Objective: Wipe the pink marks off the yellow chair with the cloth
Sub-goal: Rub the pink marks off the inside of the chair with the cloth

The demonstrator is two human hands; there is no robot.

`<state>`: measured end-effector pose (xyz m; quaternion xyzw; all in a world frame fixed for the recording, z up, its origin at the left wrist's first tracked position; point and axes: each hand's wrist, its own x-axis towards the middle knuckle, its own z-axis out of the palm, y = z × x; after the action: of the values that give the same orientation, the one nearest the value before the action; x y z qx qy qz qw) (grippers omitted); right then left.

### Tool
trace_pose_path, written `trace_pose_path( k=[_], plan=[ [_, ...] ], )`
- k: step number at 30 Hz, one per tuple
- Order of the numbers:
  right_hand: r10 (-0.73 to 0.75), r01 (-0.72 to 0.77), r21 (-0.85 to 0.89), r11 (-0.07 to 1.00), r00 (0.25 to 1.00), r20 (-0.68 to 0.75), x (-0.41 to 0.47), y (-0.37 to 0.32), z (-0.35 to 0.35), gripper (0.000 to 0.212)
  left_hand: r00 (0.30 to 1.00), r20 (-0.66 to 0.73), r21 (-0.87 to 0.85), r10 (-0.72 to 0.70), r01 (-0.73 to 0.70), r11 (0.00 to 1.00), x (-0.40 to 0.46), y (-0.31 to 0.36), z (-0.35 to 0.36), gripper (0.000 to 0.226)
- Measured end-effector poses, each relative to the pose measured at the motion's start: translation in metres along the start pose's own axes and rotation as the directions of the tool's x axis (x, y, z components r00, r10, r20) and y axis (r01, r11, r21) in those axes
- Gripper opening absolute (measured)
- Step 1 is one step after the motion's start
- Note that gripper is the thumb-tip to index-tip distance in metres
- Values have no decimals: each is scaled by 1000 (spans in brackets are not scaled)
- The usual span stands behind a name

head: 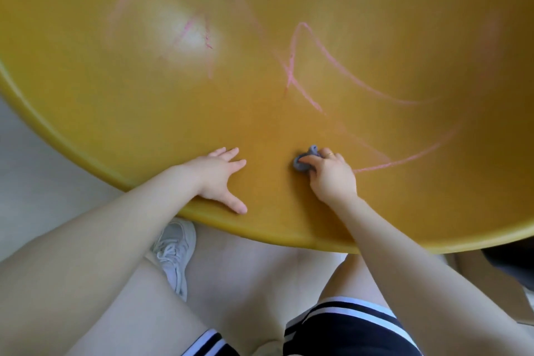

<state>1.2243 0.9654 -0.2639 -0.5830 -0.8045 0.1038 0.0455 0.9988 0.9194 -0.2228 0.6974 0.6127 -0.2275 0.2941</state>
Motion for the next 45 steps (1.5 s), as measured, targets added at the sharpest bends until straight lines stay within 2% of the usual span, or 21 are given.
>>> trace_pose_path(
  k=[2, 3, 7, 10, 13, 15, 17, 19, 21, 24, 26, 30, 32, 34, 37, 39, 41, 45],
  plan=[
    [76, -75, 17, 997, 997, -14, -5, -12, 2, 35, 999, -2, -1, 33, -33, 999, -4, -2, 5, 116],
    [52, -52, 35, 998, 999, -9, -12, -22, 4, 35, 999, -2, 3, 46, -46, 999, -6, -4, 7, 117],
    [-237, 247, 144, 958, 968, -83, -59, -55, 8, 33, 995, 43, -4, 86, -86, 996, -11, -15, 11, 119],
    [-282, 296, 197, 935, 955, -96, -64, -56, 13, 34, 993, 76, 13, 87, -88, 996, -14, -17, 9, 118],
    [-304, 309, 152, 939, 951, -59, -39, -44, 13, 27, 994, 87, 9, 71, -72, 997, -13, -13, 9, 113],
    [-263, 267, 68, 961, 963, -55, -15, -29, 12, 26, 996, 80, -40, 51, -48, 998, -10, -8, 6, 100],
    [-135, 133, -52, 990, 989, -53, 9, -15, 8, 30, 997, 68, -72, 25, -20, 997, -6, -3, 1, 87],
    [47, -49, -113, 992, 999, -21, 21, -7, 5, 36, 999, 45, -16, 6, -6, 1000, 1, 1, -5, 82],
    [129, -128, -105, 986, 992, 1, 17, -11, 6, 40, 1000, 5, 40, 10, -11, 999, 10, 3, -11, 83],
    [-66, 62, -43, 997, 994, -89, -8, -25, 13, 41, 998, -67, 67, 23, -19, 998, 24, 3, -19, 91],
    [-220, 224, 18, 974, 966, -136, -28, -28, 16, 44, 994, -109, 80, 27, -19, 997, 34, -1, -22, 98],
    [-321, 324, 14, 946, 942, -102, -23, -23, 13, 44, 989, -134, 108, -63, 78, 991, 50, -8, -26, 124],
    [-254, 251, -44, 967, 961, -112, 1, -16, 11, 39, 987, -133, 123, -92, 109, 986, 55, -9, -30, 133],
    [-57, 44, -101, 994, 990, -133, 33, -11, 12, 41, 989, -122, 148, -81, 99, 984, 62, -9, -33, 137],
    [272, -275, -7, 961, 953, -133, 65, -16, 17, 47, 993, -100, 139, -70, 84, 987, 71, -10, -35, 139],
    [328, -324, 53, 945, 929, -174, 68, -27, 24, 47, 992, -107, 124, -58, 72, 990, 74, -11, -38, 136],
    [226, -216, 66, 974, 951, -211, 58, -35, 33, 41, 992, -125, 128, -34, 50, 990, 78, -13, -43, 132],
    [-102, 131, 106, 986, 964, -246, 30, -49, 37, 21, 987, -162, 152, 3, 22, 988, 84, -20, -47, 132]
  ],
)
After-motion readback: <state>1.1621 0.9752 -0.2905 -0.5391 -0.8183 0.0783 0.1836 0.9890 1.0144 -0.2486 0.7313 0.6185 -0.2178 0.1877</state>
